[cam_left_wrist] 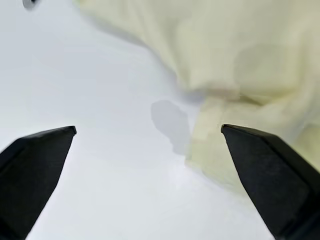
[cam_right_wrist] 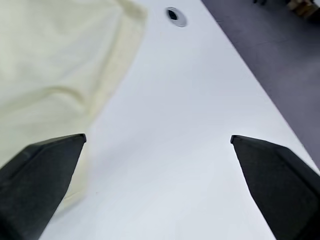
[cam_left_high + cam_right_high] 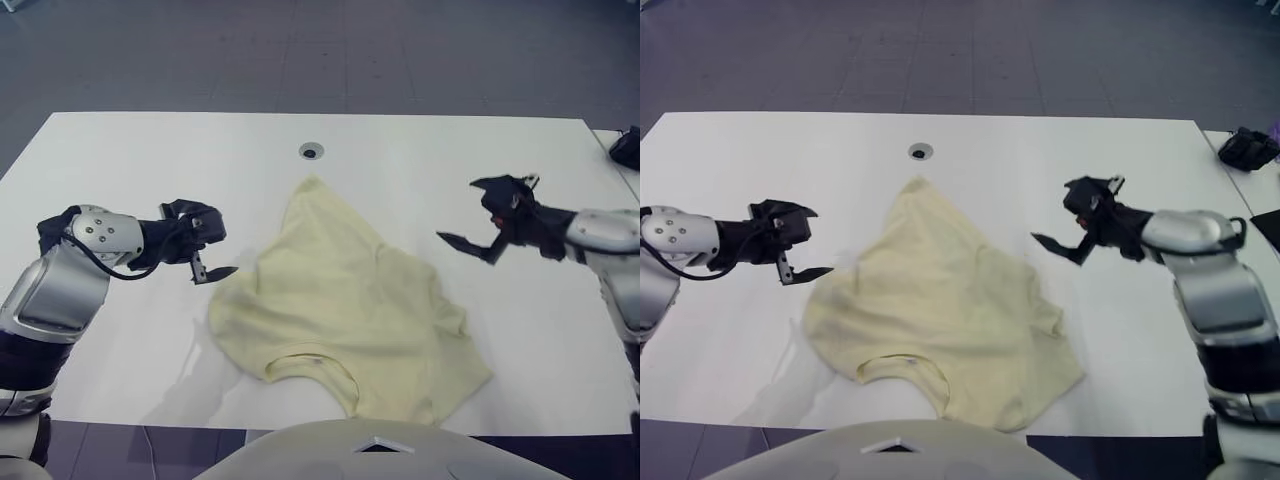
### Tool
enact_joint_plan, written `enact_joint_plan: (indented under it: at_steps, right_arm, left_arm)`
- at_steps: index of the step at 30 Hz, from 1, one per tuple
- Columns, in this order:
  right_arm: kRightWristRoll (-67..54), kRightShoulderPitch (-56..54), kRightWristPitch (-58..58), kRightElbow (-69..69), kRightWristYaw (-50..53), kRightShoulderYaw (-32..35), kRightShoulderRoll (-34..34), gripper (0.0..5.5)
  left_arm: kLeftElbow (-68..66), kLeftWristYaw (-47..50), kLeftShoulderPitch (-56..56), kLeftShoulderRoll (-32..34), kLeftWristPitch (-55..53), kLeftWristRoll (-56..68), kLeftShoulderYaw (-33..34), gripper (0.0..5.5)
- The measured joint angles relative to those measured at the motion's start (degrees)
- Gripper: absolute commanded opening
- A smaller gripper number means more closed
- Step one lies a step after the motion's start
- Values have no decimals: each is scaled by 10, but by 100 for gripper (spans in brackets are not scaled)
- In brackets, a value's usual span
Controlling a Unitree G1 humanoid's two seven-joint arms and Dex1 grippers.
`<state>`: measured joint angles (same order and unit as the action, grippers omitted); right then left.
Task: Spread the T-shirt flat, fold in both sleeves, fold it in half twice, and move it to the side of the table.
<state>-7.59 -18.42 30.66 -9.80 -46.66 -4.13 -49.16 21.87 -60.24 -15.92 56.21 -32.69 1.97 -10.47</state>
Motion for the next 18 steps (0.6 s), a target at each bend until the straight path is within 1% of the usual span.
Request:
enact_joint_plan:
  at_steps: [3, 7, 11, 15, 18]
  right_arm:
    - [47, -54, -76, 143, -7, -65, 45, 539]
    - [79, -74, -153, 258, -50, -103, 60, 539]
    - [87, -89, -199, 300, -98, -120, 64, 539]
    - [87, -93, -221, 301, -147, -129, 65, 539]
    - [87, -93, -223, 292, -164, -134, 67, 539]
  left_arm:
    - [39, -2, -7, -49, -9, 2, -66, 540]
    - [46, 10, 7, -73, -13, -19, -124, 540]
    - [49, 20, 17, -83, -15, -30, -150, 540]
    - [49, 27, 20, -85, -15, -42, -160, 540]
    - [48, 28, 21, -86, -15, -44, -165, 540]
